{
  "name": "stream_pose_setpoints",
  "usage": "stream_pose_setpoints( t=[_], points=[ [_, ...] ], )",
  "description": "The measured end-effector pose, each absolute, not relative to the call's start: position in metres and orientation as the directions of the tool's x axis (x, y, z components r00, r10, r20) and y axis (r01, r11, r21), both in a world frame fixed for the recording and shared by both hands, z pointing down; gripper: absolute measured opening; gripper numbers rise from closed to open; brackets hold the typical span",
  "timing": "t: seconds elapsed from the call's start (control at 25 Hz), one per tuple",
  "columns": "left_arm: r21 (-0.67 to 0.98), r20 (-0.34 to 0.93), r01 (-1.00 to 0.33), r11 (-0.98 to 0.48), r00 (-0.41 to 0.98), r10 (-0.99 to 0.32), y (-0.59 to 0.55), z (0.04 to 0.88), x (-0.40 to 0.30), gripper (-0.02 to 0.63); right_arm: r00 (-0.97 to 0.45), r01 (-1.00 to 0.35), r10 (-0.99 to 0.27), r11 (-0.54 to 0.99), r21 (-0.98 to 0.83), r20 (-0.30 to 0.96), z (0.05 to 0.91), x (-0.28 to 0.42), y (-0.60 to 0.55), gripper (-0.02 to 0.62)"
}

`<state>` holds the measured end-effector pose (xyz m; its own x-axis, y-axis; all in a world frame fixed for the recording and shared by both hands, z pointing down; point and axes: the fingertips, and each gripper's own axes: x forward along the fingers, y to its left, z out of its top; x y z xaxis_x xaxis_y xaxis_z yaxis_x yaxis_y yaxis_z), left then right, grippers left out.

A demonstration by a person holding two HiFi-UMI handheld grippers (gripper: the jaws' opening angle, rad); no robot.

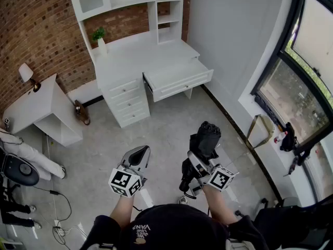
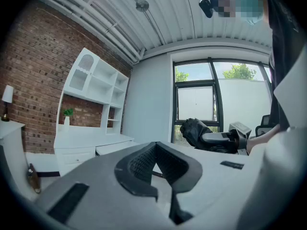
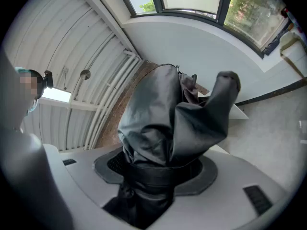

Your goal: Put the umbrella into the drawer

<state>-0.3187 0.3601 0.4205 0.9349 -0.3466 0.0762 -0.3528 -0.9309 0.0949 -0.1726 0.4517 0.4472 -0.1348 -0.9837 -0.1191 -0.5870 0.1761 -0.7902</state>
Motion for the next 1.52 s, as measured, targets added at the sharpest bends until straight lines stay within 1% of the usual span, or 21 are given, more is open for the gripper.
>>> stream_pose_setpoints(
  t=[0.24,0.4,0.52,0.8,1.08,1.4,1.52],
  points=[
    [0.088,0.085,-0.358,-0.929,0.932,-0.351,0.373,0.426,-0.281,0.008,-0.153,-0.584,-0.983,0.171,-0.794,-0.099,0.455,-0.138,0.456,0.254],
    [0.091,0.099,-0.379,-0.921,0.923,-0.371,0.381,0.434,-0.257,0.008,-0.194,-0.592,-0.977,0.186,-0.784,-0.086,0.460,-0.115,0.458,0.257],
    [0.095,0.104,-0.402,-0.911,0.914,-0.392,0.384,0.440,-0.241,0.008,-0.215,-0.569,-0.972,0.201,-0.797,-0.092,0.464,-0.097,0.457,0.258],
    [0.117,0.128,-0.450,-0.885,0.891,-0.436,0.368,0.453,-0.223,0.008,-0.236,-0.553,-0.970,0.185,-0.812,-0.060,0.476,-0.066,0.436,0.256],
    [0.144,0.124,-0.450,-0.882,0.892,-0.435,0.308,0.464,-0.202,0.008,-0.232,-0.539,-0.971,0.172,-0.825,-0.051,0.485,-0.047,0.377,0.257],
    [0.165,0.133,-0.380,-0.910,0.923,-0.361,0.196,0.467,-0.167,0.008,-0.161,-0.547,-0.987,0.097,-0.831,-0.010,0.487,-0.022,0.279,0.257],
    [0.160,0.133,-0.344,-0.925,0.936,-0.326,0.151,0.463,-0.154,0.008,-0.126,-0.552,-0.992,0.081,-0.830,-0.013,0.482,-0.011,0.237,0.256]
  ],
)
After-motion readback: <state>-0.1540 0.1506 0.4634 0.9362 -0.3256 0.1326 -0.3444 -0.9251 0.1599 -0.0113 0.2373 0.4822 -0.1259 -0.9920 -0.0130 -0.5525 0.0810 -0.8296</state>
